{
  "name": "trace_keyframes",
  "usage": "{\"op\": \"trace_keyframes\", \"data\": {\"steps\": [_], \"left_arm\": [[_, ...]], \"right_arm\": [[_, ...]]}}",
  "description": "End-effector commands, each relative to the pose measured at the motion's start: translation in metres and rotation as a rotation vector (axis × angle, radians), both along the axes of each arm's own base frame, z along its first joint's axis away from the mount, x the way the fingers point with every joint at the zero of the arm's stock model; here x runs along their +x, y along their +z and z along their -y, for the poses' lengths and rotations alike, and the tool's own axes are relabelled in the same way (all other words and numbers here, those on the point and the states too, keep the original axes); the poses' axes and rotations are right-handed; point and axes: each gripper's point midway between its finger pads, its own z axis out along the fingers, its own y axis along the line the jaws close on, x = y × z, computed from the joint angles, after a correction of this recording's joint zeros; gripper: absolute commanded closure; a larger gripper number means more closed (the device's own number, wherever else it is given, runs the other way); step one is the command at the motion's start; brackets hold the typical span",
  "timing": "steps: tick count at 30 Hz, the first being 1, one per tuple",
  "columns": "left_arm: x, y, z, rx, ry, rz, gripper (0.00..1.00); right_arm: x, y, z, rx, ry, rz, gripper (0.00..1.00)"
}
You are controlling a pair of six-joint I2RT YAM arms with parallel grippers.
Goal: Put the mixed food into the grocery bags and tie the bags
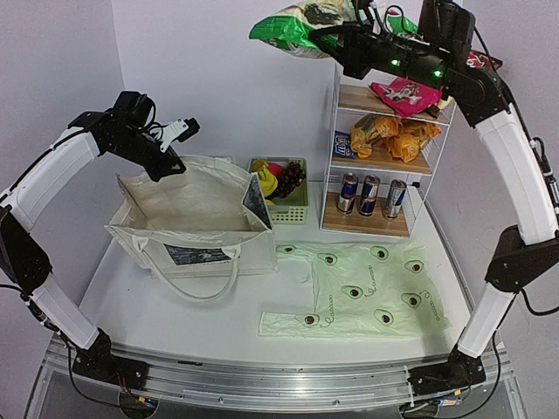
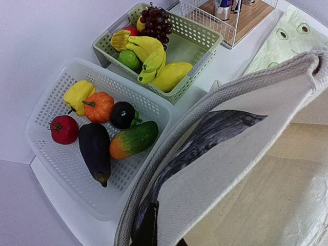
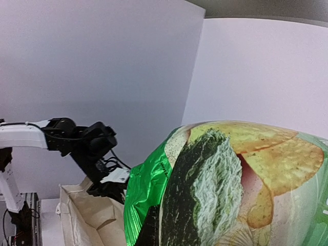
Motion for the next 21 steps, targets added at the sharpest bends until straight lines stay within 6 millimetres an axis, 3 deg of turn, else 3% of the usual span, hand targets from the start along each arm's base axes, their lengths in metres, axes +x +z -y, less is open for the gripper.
{"op": "trace_keyframes", "data": {"steps": [1,4,8,14,21], "left_arm": [[0.008,0.031,0.008,-0.079,-0.005,0.099,1.0],[0.01,0.033,0.008,-0.079,-0.004,0.11,1.0],[0.011,0.034,0.008,-0.077,-0.011,0.118,1.0],[0.01,0.031,0.011,-0.088,-0.015,0.093,1.0],[-0.003,0.024,0.012,-0.109,-0.016,0.021,1.0]], "right_arm": [[-0.053,-0.029,-0.06,-0.07,0.289,0.064,1.0],[-0.092,-0.087,-0.105,-0.216,0.446,0.137,1.0],[-0.121,-0.141,-0.131,-0.347,0.535,0.232,1.0],[-0.122,-0.193,-0.156,-0.522,0.468,0.383,1.0],[-0.081,-0.224,-0.19,-0.682,0.269,0.6,1.0]]}}
